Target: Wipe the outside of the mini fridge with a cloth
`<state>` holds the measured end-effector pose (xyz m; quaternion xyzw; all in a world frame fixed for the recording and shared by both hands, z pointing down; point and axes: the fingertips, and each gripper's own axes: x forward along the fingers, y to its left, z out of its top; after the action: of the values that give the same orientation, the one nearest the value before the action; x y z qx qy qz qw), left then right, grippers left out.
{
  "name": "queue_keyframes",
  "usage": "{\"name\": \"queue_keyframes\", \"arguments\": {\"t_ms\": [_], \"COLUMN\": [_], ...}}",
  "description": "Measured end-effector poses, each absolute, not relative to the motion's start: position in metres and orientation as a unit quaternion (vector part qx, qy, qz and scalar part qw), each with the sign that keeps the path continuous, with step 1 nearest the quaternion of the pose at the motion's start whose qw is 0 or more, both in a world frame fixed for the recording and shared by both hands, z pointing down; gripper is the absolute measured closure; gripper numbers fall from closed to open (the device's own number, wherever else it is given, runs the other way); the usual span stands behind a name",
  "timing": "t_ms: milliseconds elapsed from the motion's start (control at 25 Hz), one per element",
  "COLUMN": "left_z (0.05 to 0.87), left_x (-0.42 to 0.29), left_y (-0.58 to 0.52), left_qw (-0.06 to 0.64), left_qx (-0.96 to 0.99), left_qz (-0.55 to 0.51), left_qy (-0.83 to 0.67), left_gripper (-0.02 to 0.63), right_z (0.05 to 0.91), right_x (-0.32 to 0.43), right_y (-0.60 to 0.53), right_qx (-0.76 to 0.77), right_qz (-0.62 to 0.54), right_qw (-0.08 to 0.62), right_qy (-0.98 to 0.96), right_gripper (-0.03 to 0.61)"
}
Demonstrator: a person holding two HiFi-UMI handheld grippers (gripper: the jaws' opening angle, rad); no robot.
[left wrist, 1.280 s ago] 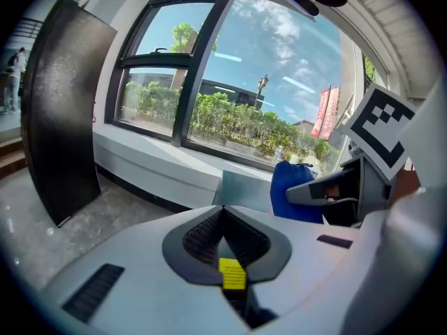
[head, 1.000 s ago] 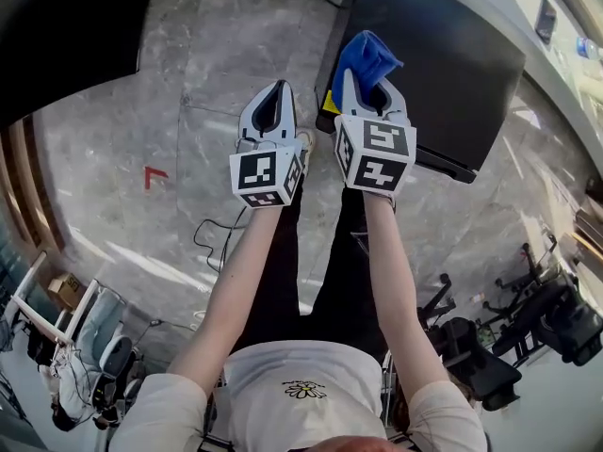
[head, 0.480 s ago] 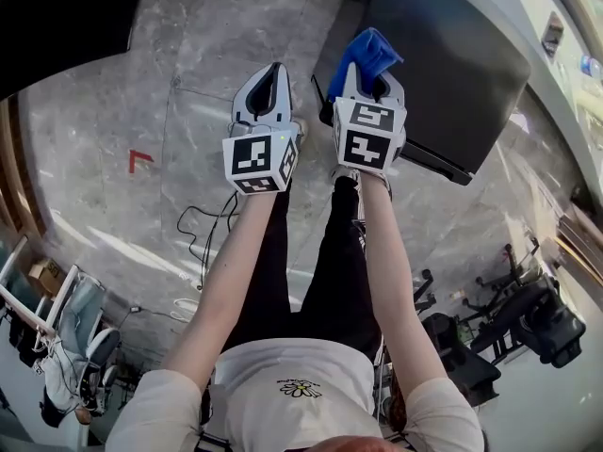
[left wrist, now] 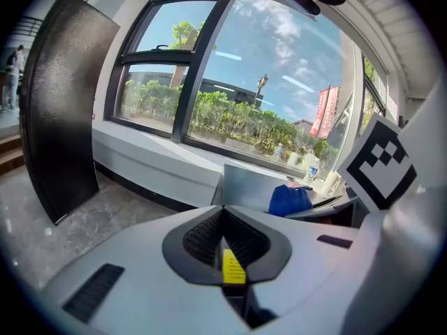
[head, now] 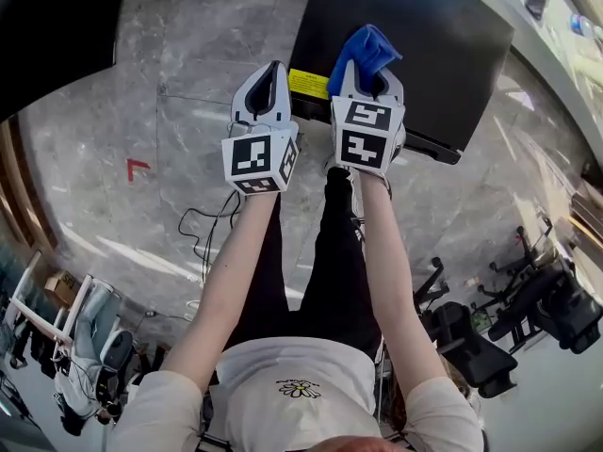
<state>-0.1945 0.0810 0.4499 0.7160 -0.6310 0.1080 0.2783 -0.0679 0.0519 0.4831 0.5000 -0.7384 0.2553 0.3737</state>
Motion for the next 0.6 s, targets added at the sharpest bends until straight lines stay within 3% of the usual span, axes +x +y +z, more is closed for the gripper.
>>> {"name": "queue_keyframes", "arguments": {"t_ms": [600], "left_z": [0.435], "left_x": [-0.006], "left_y": [0.079], "left_qw": [0.267], "left_qx": [0.781], "left_qz": [0.107], "left_qy": [-0.554], "left_gripper": [0.609], "right_z": [0.485], "right_x": [0.15], "right_y": [0.08], "right_qx": [0.581], "right_qz": [0.269], "right_qw": [0.368], "right_qy": [-0.674], "right_gripper": [0.506]}}
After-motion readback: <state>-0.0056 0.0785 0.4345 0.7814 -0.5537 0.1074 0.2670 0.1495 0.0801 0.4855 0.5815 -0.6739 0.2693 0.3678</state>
